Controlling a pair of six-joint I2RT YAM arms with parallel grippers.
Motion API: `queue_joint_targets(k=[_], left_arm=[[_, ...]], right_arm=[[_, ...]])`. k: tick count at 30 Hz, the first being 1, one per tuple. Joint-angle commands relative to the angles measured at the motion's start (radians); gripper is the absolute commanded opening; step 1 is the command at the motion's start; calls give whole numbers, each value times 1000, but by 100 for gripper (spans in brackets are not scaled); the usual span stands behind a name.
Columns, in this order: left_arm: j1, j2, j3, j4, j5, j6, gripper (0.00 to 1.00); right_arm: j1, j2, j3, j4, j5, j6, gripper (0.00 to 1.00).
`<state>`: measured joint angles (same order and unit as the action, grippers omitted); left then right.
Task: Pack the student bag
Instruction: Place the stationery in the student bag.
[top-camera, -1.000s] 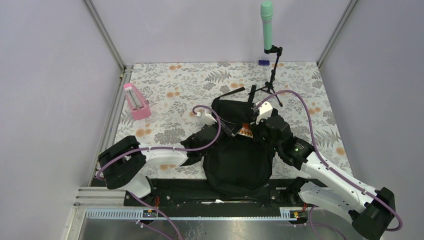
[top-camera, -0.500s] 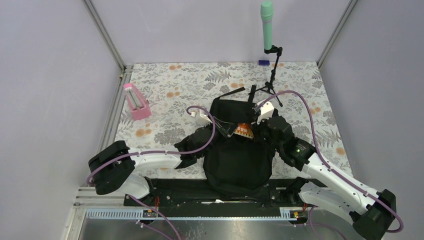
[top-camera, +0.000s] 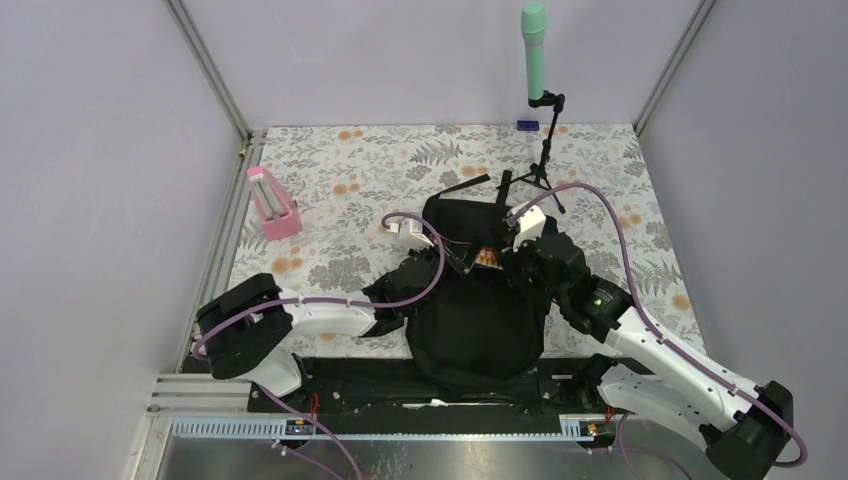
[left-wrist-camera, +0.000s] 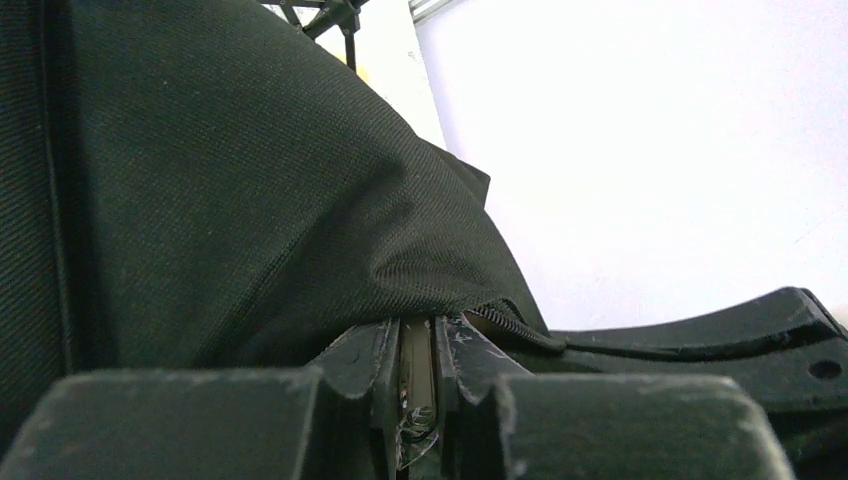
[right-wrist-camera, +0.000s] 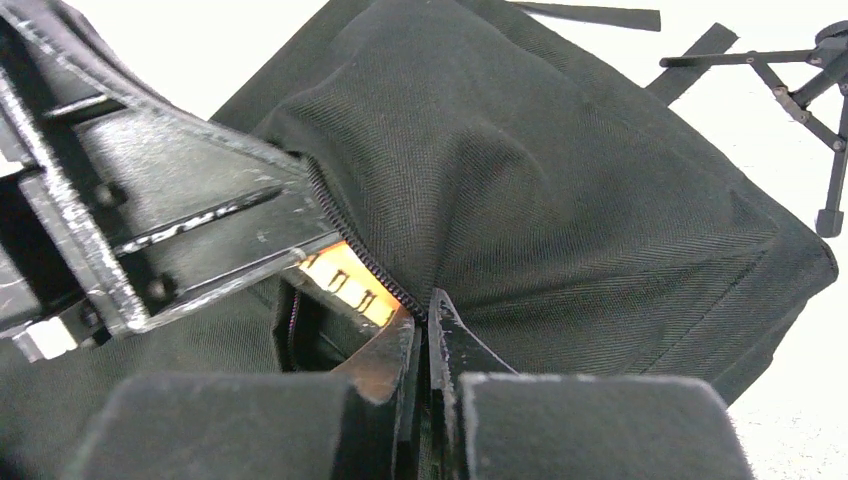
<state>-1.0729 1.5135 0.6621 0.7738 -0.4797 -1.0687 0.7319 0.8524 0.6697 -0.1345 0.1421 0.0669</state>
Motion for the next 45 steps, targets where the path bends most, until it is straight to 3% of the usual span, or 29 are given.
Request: queue_joint_targets(k=[1, 15, 22, 26, 31, 34, 39, 45], left_arm=[[10, 41, 88, 162, -72, 30, 0], [8, 102, 107, 84, -43, 26, 0], [8, 9, 117, -46, 34, 109, 20], [8, -75, 125, -123, 117, 201, 41], [7, -189, 131, -233, 169, 281, 59], [7, -270, 129, -319, 193, 320, 67], [27, -393, 153, -596, 199, 363, 82], [150, -483, 157, -877, 378, 353, 88]], right_arm=[[15, -47, 48, -11, -184, -21, 0], [16, -76, 48, -7, -149, -14, 0], [16, -107, 20, -6, 32, 37, 0], [16, -127, 10, -5, 65, 49, 10], [16, -136, 20, -23, 93, 55, 46], [16, -150, 38, -54, 121, 60, 59], [16, -181, 63, -84, 105, 63, 73], [16, -153, 126, -136, 72, 84, 81]])
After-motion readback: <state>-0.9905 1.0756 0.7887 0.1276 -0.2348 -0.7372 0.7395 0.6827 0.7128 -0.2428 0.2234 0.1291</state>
